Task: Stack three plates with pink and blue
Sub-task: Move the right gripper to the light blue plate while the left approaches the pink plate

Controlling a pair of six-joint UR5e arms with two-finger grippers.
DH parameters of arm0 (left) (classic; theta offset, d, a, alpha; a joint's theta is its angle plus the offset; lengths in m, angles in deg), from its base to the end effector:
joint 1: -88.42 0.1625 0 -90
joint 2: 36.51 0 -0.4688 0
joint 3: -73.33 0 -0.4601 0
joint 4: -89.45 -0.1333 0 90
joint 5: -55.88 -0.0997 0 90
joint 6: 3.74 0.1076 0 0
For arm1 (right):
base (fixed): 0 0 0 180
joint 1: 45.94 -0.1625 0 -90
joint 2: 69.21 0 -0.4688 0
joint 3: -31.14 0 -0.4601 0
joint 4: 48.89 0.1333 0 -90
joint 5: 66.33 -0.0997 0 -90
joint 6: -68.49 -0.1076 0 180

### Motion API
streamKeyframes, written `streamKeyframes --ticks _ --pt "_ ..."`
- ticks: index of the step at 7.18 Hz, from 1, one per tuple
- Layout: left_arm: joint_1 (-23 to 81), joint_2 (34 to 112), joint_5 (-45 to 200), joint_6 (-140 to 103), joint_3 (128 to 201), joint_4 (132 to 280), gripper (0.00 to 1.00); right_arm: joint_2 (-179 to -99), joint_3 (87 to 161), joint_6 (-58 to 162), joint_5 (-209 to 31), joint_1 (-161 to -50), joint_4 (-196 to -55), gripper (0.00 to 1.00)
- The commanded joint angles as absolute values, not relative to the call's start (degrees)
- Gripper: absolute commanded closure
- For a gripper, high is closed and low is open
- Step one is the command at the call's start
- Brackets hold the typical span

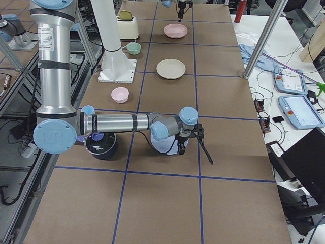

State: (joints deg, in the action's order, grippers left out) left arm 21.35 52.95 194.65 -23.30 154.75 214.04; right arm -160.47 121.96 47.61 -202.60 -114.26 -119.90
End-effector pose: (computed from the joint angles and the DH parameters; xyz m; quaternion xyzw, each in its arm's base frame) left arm 0.1740 -0.5457 0.7254 0.0412 0.4481 0.1171 0.8853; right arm -0.1582 -0.5483 0.6735 -0.0026 -0.4151 -0.0697 0.9071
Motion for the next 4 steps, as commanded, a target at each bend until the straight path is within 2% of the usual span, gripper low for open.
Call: streamKeyframes --ticks 1,2,3,4 --pt "23.9 53.3 195.1 -23.3 153.7 214.6 0.16 -160.4 122.0 47.6 -202.6 -114.2 -119.9 0.01" --pt "24.5 53.3 195.1 -23.3 153.7 214.7 0.29 -160.4 122.1 47.6 -202.7 -114.3 -119.9 0.01" --pt "24.6 53.2 195.1 -23.2 153.7 214.8 0.72 -160.4 122.0 47.6 -202.7 -114.2 -119.9 0.01" --pt "24.6 53.3 195.1 -23.2 153.7 214.8 1.0 -160.4 122.1 47.5 -202.8 -114.3 -119.9 0.01"
